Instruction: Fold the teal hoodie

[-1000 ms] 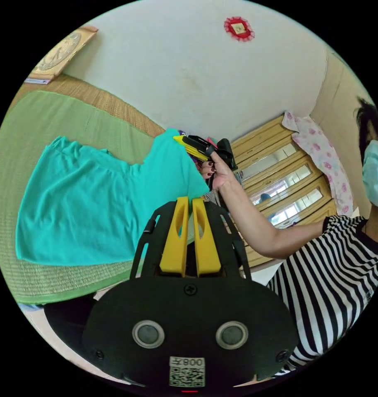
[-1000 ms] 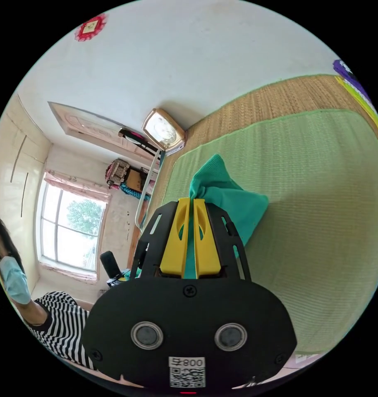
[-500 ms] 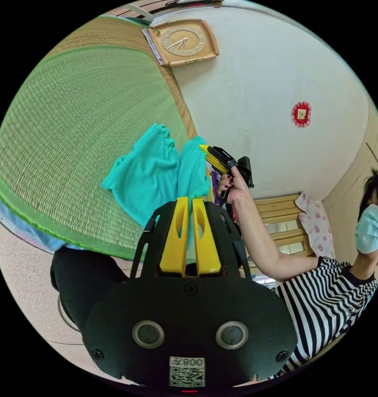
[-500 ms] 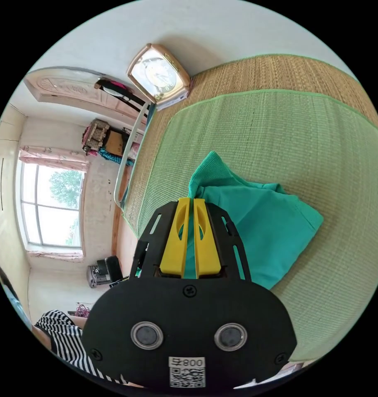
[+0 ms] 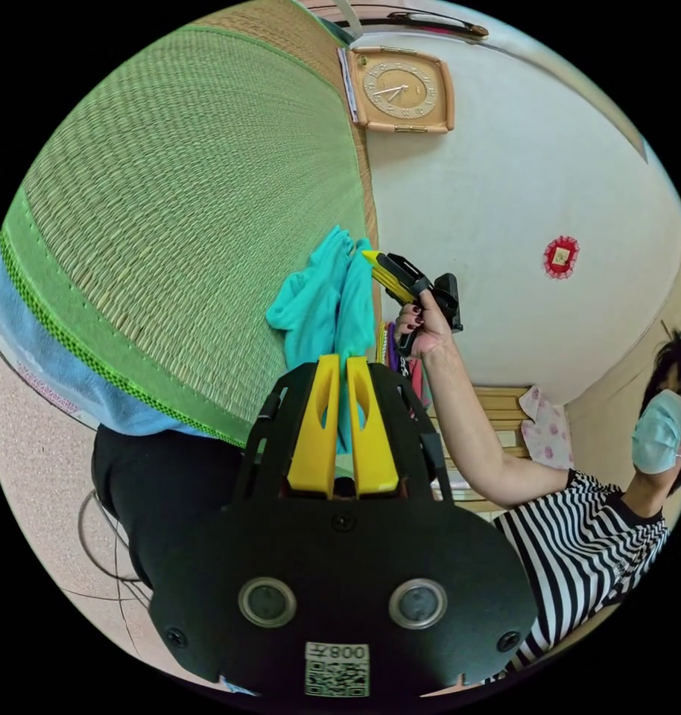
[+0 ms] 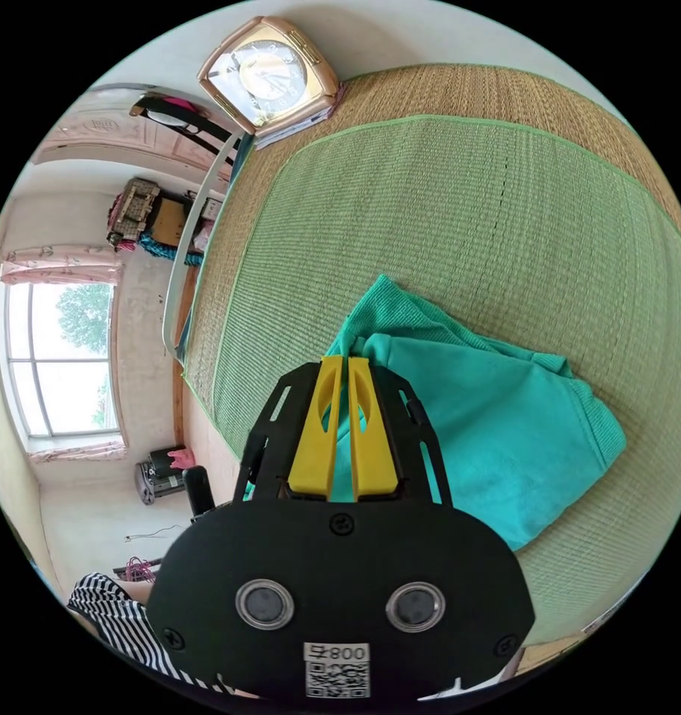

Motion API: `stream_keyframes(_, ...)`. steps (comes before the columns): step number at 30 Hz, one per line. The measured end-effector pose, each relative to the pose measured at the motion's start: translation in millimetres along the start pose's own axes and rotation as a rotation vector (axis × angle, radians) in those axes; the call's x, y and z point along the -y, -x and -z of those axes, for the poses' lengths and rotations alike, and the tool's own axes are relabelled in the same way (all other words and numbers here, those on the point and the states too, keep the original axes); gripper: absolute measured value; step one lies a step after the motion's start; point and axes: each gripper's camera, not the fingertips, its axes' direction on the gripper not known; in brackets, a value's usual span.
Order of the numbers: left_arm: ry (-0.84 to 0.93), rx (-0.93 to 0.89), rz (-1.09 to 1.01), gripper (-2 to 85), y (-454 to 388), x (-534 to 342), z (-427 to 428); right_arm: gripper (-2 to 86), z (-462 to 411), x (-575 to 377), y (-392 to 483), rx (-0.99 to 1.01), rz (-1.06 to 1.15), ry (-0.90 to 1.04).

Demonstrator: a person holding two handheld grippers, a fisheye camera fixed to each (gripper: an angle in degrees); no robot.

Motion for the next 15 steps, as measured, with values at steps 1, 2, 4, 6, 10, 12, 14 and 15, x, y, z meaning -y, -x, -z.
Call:
stream_keyframes(1, -0.004, -0.006, 0.005, 1.5, 3.4, 2.6, 5.9, 0.9, -4.2, 4.6, 0.7, 0.006, -0.003, 0.001)
stream_keyframes(2, -0.011, -0.015, 0.006, 1.6, 6.2, 5.0, 11.8, 0.8, -8.4, 9.1, 1.8, 0.008, -0.003, 0.004)
stream_keyframes(4, -0.013, -0.02, 0.012, 1.6, 9.9, 8.6, 19.5, 0.8, -15.0, 15.2, 4.1, -0.004, 0.002, 0.012)
stream_keyframes(6, -0.018, -0.022, 0.018, 1.6, 13.7, 11.2, 27.0, 0.8, -22.0, 20.2, 6.0, -0.016, 0.007, 0.021)
stream_keyframes(10, -0.038, -0.055, 0.057, 1.7, 24.8, 14.3, 42.6, 0.9, -36.6, 29.9, 9.3, -0.038, 0.009, 0.041)
stream_keyframes(12, -0.049, -0.055, 0.065, 1.7, 27.4, 14.9, 49.7, 0.9, -40.7, 32.9, 13.7, -0.054, 0.032, 0.047)
stream_keyframes(14, -0.065, -0.058, 0.067, 1.7, 29.2, 14.6, 58.8, 1.0, -43.5, 36.1, 21.7, -0.086, 0.069, 0.049)
stream_keyframes(15, -0.066, -0.057, 0.069, 1.7, 29.6, 14.6, 60.6, 1.0, -44.2, 36.8, 23.9, -0.091, 0.08, 0.05)
